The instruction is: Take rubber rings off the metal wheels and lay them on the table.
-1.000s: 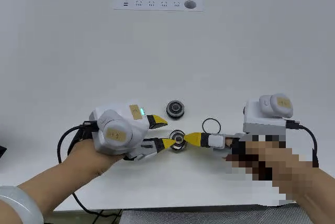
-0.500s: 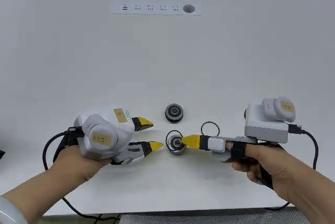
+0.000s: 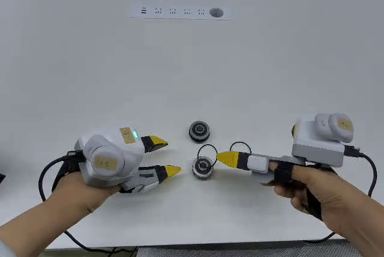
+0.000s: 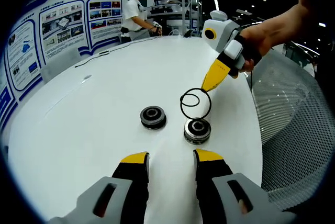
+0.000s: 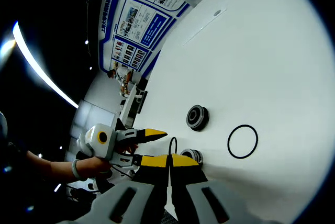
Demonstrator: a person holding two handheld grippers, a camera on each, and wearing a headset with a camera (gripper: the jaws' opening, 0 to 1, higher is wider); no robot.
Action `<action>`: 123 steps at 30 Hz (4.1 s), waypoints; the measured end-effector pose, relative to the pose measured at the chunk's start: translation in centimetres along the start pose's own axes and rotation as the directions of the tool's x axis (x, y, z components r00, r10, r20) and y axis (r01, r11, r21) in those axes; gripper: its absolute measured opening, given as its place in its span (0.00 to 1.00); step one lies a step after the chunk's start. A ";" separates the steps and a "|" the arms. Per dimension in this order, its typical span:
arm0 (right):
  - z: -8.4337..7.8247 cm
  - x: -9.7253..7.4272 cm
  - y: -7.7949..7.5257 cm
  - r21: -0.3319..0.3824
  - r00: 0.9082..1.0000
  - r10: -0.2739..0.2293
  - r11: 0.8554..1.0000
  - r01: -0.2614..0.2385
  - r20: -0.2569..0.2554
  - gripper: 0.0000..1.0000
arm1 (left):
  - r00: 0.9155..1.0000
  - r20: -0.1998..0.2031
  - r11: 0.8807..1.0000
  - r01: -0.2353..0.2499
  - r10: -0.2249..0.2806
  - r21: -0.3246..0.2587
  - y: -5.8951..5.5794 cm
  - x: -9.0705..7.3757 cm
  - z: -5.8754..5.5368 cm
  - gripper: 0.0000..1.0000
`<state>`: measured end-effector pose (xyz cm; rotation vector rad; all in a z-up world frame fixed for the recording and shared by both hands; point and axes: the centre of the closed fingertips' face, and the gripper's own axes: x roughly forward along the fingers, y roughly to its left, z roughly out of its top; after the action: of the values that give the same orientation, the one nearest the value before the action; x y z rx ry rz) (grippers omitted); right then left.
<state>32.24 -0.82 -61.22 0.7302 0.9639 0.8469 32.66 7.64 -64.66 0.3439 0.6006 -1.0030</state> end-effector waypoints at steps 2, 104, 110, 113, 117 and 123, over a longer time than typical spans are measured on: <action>0.4 -0.5 -0.4 0.003 1.000 -0.012 1.000 0.012 0.015 0.02 | 1.000 0.001 1.000 -0.002 0.002 -0.004 0.0 -0.1 -0.1 0.35; 0.8 -0.1 -3.4 -0.566 0.975 -0.222 0.805 0.179 -0.008 0.47 | 0.999 0.029 0.998 -0.020 0.018 0.056 3.1 3.9 5.6 0.28; 0.8 0.1 -3.3 -0.565 0.976 -0.218 0.806 0.175 -0.008 0.47 | 1.000 0.012 0.997 -0.004 0.003 0.077 2.9 4.8 5.8 0.27; 0.9 0.1 -3.4 -0.561 0.976 -0.218 0.809 0.176 -0.008 0.46 | 1.000 -0.002 0.996 0.003 -0.003 0.088 2.8 5.2 5.6 0.26; 0.9 0.0 -3.4 -0.558 0.976 -0.219 0.810 0.178 -0.007 0.46 | 1.000 -0.015 0.995 0.008 -0.007 0.096 2.6 5.4 5.4 0.25; 1.0 -0.2 -3.5 -0.554 0.976 -0.219 0.812 0.181 -0.003 0.45 | 1.000 -0.027 0.995 0.006 -0.003 0.096 2.8 6.0 5.2 0.21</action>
<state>34.06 -2.81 -63.69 0.0950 0.7789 0.9072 39.09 2.22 -64.22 0.4414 0.5792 -1.0350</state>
